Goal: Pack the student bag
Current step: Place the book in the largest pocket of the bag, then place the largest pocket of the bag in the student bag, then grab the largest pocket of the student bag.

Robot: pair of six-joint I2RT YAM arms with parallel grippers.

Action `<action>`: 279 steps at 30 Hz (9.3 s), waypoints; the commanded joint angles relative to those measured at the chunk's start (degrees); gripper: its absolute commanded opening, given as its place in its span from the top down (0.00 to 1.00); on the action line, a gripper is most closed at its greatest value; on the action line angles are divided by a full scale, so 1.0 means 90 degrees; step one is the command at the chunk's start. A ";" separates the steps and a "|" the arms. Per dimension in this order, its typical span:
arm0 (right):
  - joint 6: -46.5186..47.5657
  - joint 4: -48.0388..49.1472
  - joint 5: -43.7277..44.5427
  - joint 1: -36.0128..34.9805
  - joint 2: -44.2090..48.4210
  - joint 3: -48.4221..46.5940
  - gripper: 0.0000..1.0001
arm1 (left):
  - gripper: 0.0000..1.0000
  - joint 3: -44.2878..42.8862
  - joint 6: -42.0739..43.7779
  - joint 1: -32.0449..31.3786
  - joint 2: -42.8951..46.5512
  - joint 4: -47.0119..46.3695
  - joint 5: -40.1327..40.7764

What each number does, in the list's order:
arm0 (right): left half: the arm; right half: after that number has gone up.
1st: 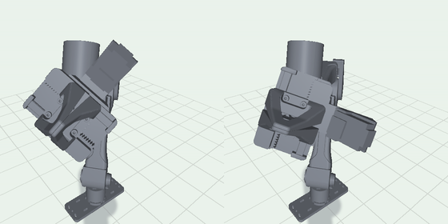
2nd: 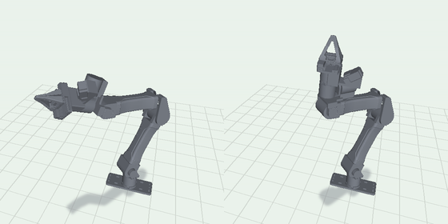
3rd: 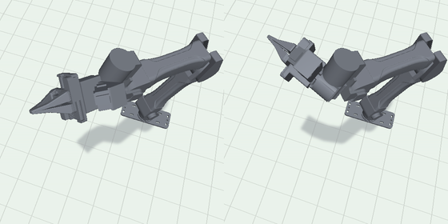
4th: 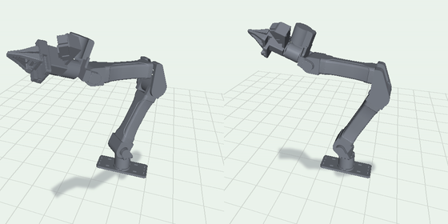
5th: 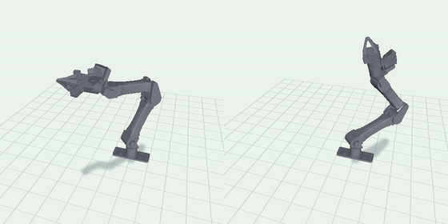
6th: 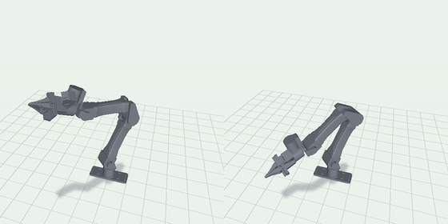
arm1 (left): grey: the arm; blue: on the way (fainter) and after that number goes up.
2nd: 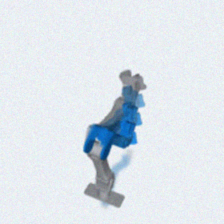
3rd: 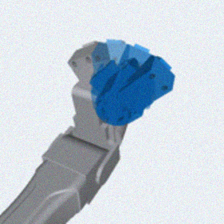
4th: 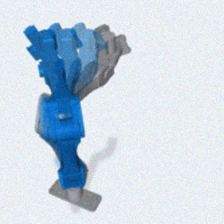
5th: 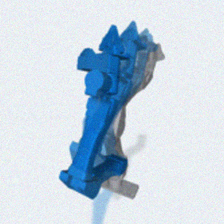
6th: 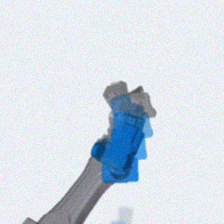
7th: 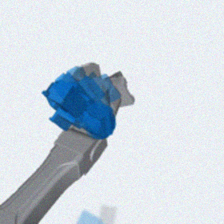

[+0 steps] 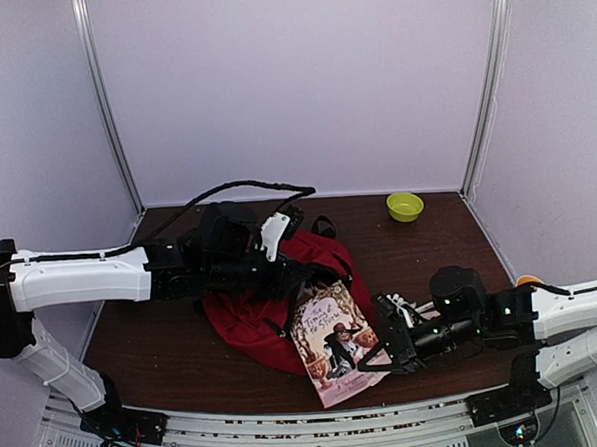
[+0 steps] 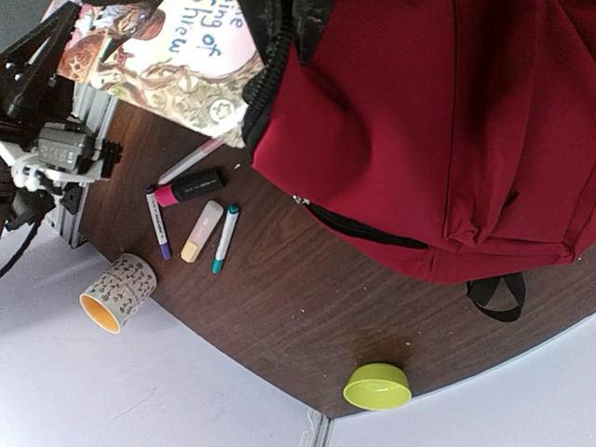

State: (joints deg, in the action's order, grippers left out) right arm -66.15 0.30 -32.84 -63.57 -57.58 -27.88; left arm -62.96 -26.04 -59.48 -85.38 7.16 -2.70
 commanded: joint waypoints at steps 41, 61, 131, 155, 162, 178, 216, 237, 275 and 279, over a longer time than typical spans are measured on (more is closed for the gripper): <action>0.1735 -0.0466 -0.0609 0.1630 -0.2768 -0.2573 0.96 | 1.00 0.0474 -0.0120 -0.0519 0.0479 -0.1048 -0.0339; 0.1714 0.1411 0.0605 0.1376 -0.3574 -0.2780 0.94 | 1.00 0.0802 -0.0607 -0.0520 0.0895 -0.0762 0.0788; 0.4016 -0.4636 0.3459 0.1067 -0.1243 -0.2032 0.30 | 1.00 0.1816 -0.1018 -0.0107 0.0361 -0.0311 0.0825; 0.3151 -0.2443 0.4379 0.1727 -0.1369 -0.2820 0.33 | 0.50 -0.0233 -0.0189 -0.0754 0.0147 0.0615 0.0553; 0.3371 -0.2580 0.4442 0.2284 -0.0872 -0.2383 0.35 | 0.59 -0.1040 -0.0514 -0.0754 -0.1178 0.0341 0.0226; 0.3269 -0.1761 0.1908 0.2648 -0.1639 -0.2227 0.49 | 0.81 -0.1721 -0.0784 -0.0653 -0.2379 0.0344 0.0335; 0.2576 0.0285 0.1628 0.2278 -0.3128 -0.1277 0.90 | 0.88 -0.0356 -0.1075 0.0057 -0.1485 -0.0457 0.0029; 0.3495 -0.0233 0.2082 0.2415 -0.2546 -0.0921 0.67 | 0.77 -0.1782 -0.1027 0.0149 -0.2226 0.0154 0.0026; 0.4049 0.0693 0.0639 0.2562 -0.2890 -0.0511 1.00 | 0.51 -0.4368 -0.1212 0.0409 -0.4490 0.1677 -0.1048; 0.3983 0.0639 0.0602 0.2535 -0.2626 -0.0412 1.00 | 0.41 -0.4917 -0.1283 0.0408 -0.4981 0.2192 -0.1053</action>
State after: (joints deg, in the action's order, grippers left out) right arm -29.87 5.82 -26.57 -40.73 -84.09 -32.82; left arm -102.45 -37.10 -56.18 -126.96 21.69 -10.59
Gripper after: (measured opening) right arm 0.018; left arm 0.561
